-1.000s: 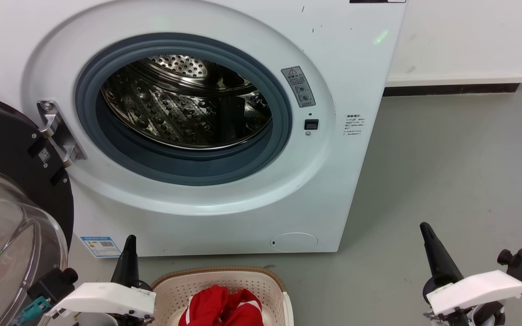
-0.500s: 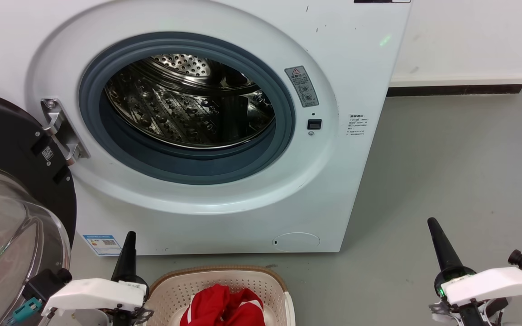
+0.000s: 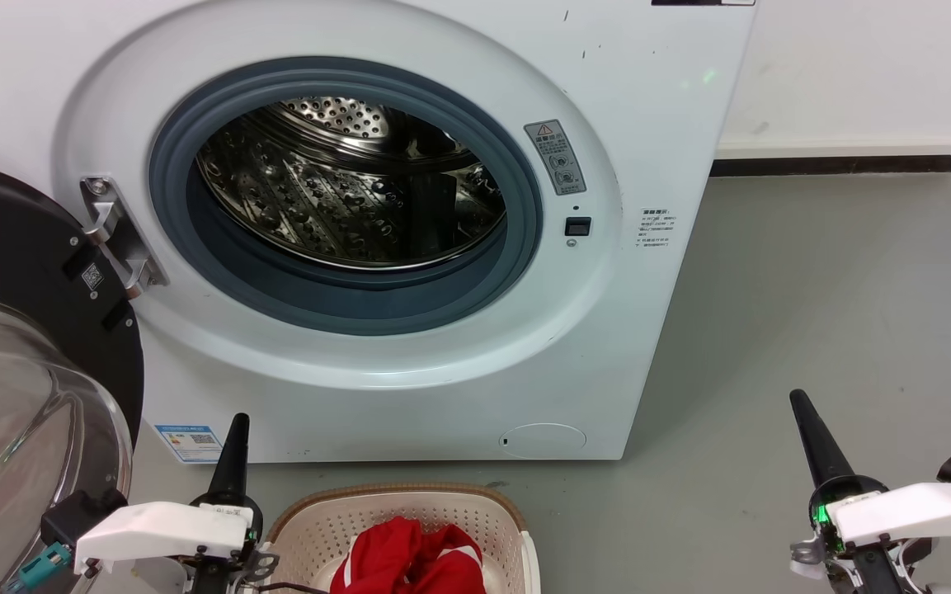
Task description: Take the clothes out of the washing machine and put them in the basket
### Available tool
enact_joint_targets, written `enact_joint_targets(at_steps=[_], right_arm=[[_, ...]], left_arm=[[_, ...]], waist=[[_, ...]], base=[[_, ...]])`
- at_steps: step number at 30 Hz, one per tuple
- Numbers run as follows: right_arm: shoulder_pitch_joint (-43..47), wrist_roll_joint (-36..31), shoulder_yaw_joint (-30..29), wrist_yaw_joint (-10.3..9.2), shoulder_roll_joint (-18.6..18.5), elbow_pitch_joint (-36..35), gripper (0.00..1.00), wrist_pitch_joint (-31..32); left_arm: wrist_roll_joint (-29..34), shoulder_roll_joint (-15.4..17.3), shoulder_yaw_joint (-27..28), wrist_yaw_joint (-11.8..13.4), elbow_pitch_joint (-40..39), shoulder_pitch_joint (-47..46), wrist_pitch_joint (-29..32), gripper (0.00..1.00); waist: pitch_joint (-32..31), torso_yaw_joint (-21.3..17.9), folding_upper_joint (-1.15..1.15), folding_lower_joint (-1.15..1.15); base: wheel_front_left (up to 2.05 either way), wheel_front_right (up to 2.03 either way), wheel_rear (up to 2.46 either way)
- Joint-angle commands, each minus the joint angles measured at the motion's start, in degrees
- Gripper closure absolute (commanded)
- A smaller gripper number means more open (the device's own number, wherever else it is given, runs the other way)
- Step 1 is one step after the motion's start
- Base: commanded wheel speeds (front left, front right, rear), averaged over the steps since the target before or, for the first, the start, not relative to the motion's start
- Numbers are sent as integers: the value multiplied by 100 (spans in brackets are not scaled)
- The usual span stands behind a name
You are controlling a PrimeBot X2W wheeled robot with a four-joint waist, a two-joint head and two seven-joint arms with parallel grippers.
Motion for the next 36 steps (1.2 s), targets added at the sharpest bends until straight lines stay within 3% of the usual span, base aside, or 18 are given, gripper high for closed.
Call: enact_joint_targets(at_steps=[1, 36], right_arm=[[-138, 139, -27, 1, -33, -13, 100, 17], [-303, 1861, -320, 0, 10, 183, 100, 269]], left_arm=[[-125, 6, 36, -23, -20, -118, 35, 100], [-1874, -36, 202, -184, 68, -253, 460, 100]], waist=[[1, 3, 0, 0], [14, 108, 0, 0]], base=[[0, 0, 0], [0, 0, 0]])
